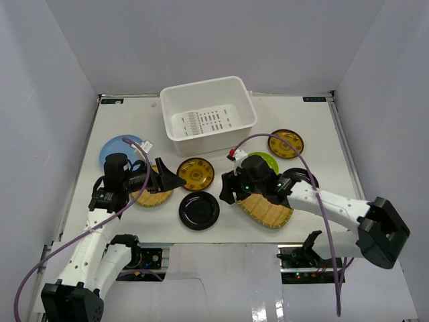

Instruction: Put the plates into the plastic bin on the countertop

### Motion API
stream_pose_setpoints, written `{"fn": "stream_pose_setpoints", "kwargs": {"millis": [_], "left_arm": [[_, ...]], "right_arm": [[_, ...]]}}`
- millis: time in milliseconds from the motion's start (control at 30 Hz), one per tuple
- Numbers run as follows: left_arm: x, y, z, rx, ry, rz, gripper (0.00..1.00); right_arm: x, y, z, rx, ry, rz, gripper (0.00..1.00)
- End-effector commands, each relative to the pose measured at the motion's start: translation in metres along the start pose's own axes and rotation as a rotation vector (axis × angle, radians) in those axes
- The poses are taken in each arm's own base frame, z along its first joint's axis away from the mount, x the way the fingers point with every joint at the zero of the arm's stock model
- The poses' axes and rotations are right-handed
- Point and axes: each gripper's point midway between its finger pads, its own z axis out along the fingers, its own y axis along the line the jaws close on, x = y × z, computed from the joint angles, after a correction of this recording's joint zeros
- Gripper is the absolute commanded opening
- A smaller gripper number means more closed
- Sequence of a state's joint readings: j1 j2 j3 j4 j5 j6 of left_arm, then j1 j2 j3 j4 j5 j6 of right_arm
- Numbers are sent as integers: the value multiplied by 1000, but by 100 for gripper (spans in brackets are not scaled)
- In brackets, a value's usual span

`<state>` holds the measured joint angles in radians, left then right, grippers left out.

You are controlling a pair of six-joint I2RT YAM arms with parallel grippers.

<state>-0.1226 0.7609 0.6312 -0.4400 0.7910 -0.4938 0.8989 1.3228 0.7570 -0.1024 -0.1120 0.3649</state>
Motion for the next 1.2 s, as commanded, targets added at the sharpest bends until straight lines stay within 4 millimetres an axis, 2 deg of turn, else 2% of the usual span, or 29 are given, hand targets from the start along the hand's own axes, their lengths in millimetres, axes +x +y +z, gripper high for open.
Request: {"fn": "stream_pose_setpoints", "kwargs": {"millis": [0,67,100,167,200,233,267,300,333,367,433,533,600,667,700,733,933,1033,1067,1133,1167], "left_arm": [[6,-30,3,158,42,-98,90],[4,-30,13,130,16,-112,84],[13,-39,20,143,49,-107,83],[17,-37,36,97,64,-167,82],[26,-48,45,115,93,-152,82],[30,-47,52,92,97,-156,82],[29,-39,66,25,77,-180,83],[42,-47,74,25,114,-169,83],[46,-48,81,8,116,-171,83],[56,-47,97,-39,117,-175,83],[65,-49,112,-74,119,-179,83],[86,-51,141,-144,100,-204,85],[94,-57,162,-166,65,-209,87],[101,-59,175,-178,62,-213,87],[115,-51,185,-212,87,-214,87],[113,-52,191,-222,67,-215,87],[128,-37,220,-284,47,-219,86],[132,-27,227,-317,41,-213,84],[129,-25,229,-326,24,-211,79],[130,-21,231,-332,16,-211,74],[131,-20,232,-337,16,-208,67]], "right_arm": [[-33,-22,-46,153,-150,-25,68],[-39,-33,-61,186,-205,32,63],[-46,-47,-71,218,-243,74,62],[-61,-54,-96,229,-339,120,61],[-69,-63,-112,256,-388,142,61],[-74,-66,-122,270,-413,152,61],[-85,-72,-135,305,-455,162,61],[-90,-74,-144,322,-479,164,61],[-91,-77,-154,343,-500,167,61],[-98,-81,-164,365,-531,176,61],[-103,-80,-175,360,-565,178,60],[-107,-75,-181,337,-590,171,60],[-107,-71,-180,317,-583,161,60],[-104,-68,-177,294,-572,152,61],[-102,-66,-177,286,-568,148,61],[-101,-64,-175,267,-565,143,61],[-95,-51,-171,186,-554,115,62],[-95,-47,-175,175,-563,107,63],[-95,-45,-176,166,-567,103,63],[-95,-44,-176,159,-566,99,63],[-94,-43,-175,155,-563,98,63]]}}
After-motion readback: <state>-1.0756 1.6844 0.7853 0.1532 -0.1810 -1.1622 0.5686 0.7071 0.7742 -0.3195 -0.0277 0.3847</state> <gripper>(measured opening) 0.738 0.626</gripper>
